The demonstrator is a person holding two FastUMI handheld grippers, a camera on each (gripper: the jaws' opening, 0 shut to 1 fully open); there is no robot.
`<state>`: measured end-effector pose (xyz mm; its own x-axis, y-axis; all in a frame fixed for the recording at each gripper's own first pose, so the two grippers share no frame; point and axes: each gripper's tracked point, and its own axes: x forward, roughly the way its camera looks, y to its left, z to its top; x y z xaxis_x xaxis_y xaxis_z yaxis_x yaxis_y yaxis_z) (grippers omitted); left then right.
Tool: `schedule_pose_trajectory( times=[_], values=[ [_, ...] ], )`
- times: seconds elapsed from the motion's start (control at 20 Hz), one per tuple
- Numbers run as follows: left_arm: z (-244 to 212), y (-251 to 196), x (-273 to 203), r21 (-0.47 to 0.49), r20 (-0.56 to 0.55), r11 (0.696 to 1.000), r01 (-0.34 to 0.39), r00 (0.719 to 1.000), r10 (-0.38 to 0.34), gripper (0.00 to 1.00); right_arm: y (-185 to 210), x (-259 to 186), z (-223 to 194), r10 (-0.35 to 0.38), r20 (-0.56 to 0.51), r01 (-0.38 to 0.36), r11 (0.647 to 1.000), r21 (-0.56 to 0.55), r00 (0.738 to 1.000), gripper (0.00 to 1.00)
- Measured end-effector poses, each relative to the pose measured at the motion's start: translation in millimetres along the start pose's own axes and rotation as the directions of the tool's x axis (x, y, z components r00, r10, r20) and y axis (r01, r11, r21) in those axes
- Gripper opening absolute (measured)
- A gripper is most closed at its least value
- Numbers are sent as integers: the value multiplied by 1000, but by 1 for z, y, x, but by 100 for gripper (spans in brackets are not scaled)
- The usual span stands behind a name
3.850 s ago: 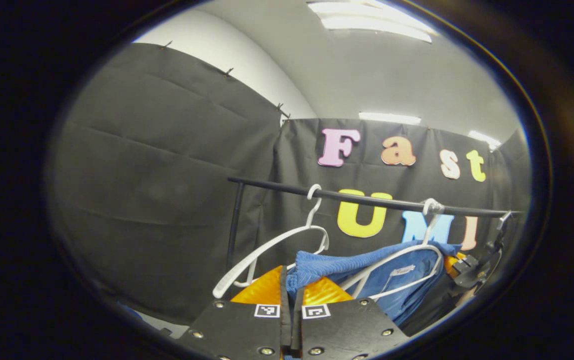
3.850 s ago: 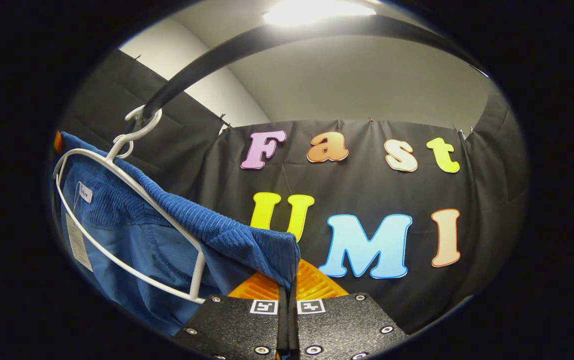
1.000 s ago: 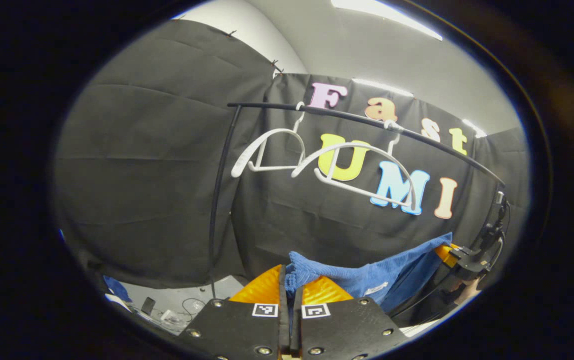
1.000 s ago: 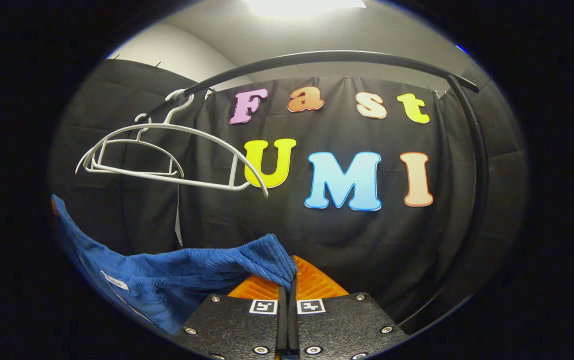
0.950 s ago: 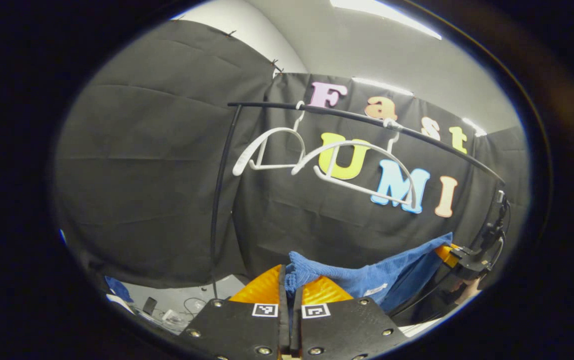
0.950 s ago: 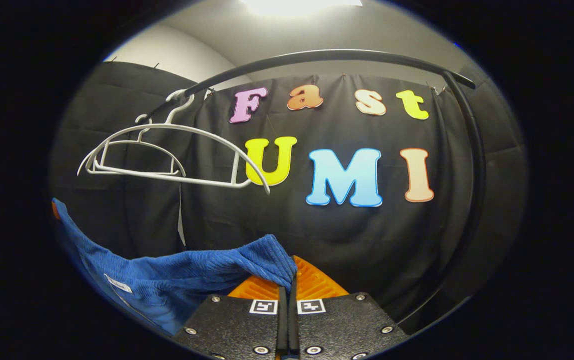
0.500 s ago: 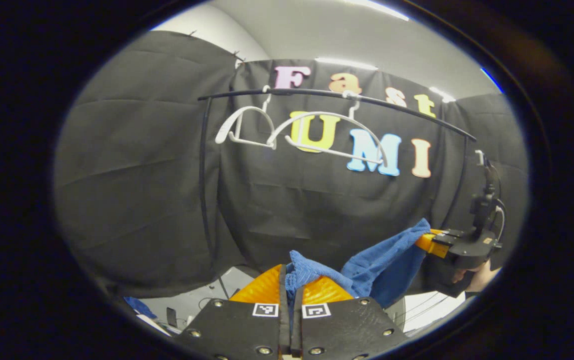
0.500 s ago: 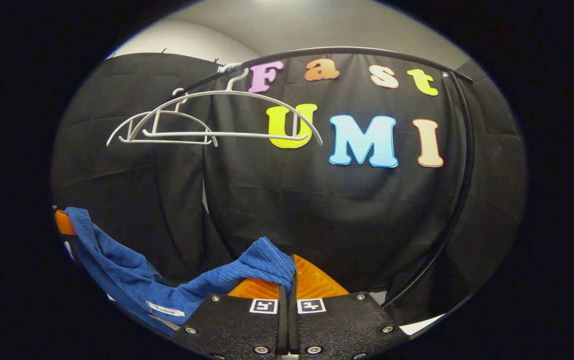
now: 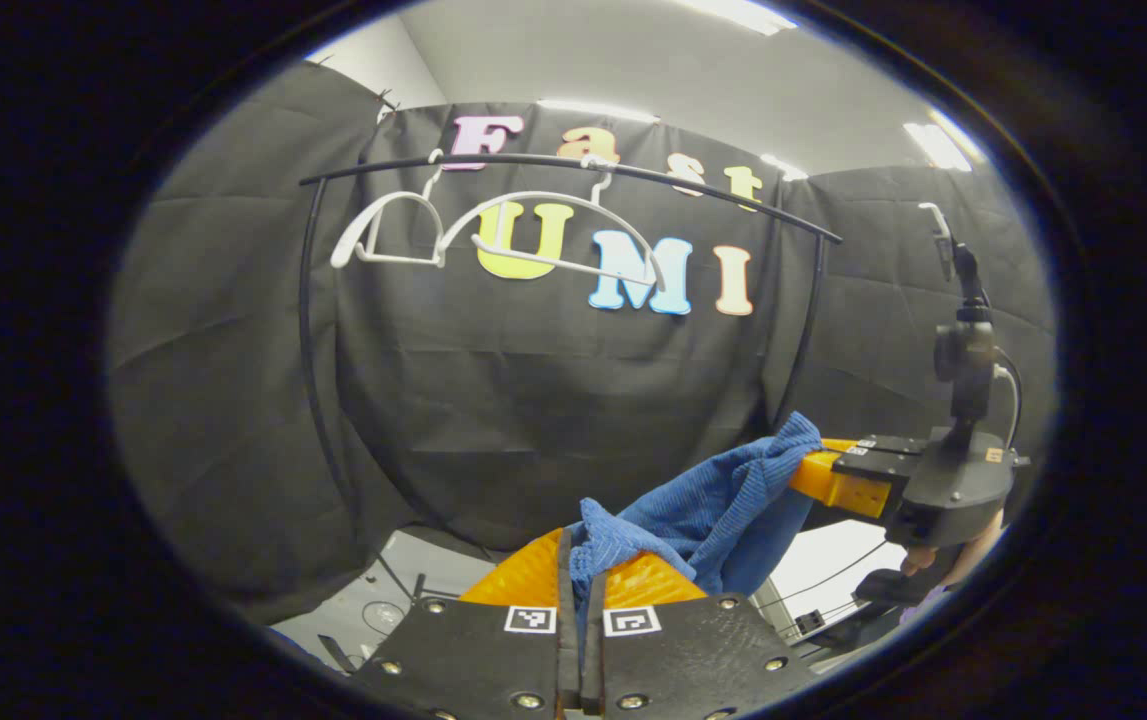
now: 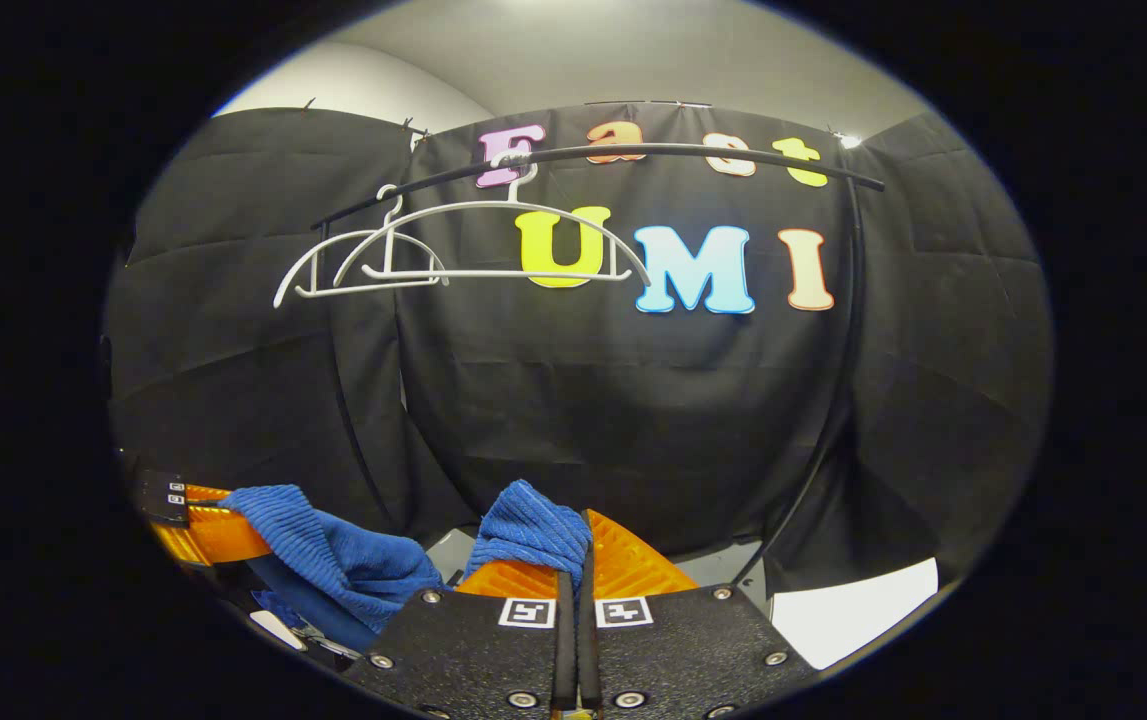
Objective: Grasp the clothes on the hanger with both hands and then place them into the laundry hamper below.
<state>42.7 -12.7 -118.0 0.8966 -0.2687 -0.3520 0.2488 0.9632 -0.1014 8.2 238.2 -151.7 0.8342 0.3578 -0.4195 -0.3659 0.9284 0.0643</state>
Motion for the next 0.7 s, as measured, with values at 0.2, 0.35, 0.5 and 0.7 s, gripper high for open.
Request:
schedule_pose_trajectory(
  times=[0.2, 0.35, 0.5, 0.7],
  values=[
    [-10, 0, 0, -62, -14, 995, 75, 997, -76, 2, 1, -27, -24, -77, -37, 79, 996, 44, 996, 1],
    [-28, 26, 10, -58, -29, 998, 38, 999, -40, 0, 6, -24, -48, -90, -89, 97, 993, 71, 992, 1],
    [-56, 45, 24, -64, -65, 998, -12, 998, 8, 0, 12, -16, -72, -77, -153, 93, 991, 96, 985, 1],
    [-103, 69, 53, -36, -138, 996, -76, 988, 70, 3, -1, 11, -116, -119, -261, 158, 978, 134, 958, 2]
  ],
)
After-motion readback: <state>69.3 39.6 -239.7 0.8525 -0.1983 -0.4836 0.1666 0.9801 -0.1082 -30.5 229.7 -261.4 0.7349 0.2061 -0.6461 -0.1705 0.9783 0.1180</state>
